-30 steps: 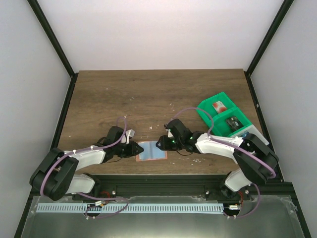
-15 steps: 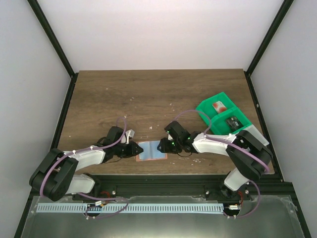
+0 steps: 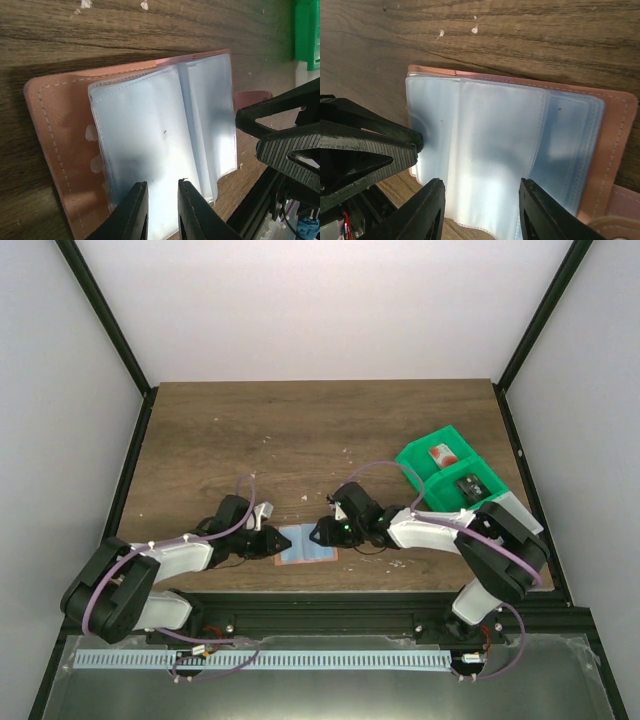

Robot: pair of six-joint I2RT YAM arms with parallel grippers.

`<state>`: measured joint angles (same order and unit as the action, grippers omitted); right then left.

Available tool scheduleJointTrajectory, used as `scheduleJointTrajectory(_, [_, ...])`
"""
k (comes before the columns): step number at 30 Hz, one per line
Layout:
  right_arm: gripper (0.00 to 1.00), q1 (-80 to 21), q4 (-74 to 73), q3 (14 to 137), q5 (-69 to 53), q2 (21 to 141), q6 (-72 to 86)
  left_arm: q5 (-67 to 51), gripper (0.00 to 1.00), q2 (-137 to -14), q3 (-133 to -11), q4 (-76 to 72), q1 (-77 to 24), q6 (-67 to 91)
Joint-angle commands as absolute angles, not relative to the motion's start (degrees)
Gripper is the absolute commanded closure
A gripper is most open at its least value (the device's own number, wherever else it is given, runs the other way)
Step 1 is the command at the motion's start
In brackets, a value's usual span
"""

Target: Take the credit cards out of the card holder

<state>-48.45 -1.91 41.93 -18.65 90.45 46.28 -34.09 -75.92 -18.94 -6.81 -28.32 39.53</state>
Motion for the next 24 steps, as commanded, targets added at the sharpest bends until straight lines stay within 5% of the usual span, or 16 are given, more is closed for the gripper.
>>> scheduleJointTrajectory(1, [0.57,-48.52,2.54,41.40,-21.70,91.16,47.07,-35.44,0.81,-75.57,-18.47,-7.97,-28.30,39.90])
scheduleJointTrajectory(16, [0.57,-47.86,18.60,43.18,-37.07,94.82,48.04,-33.65,0.83,-69.20,-19.36,-2.85,-28.30,41.65])
scheduleJointTrajectory(24, [0.58,-46.76,24.06,45.11,-42.61,99.34,51.74,-25.24,0.71,-55.37,-20.33,4.45,-25.71,43.76])
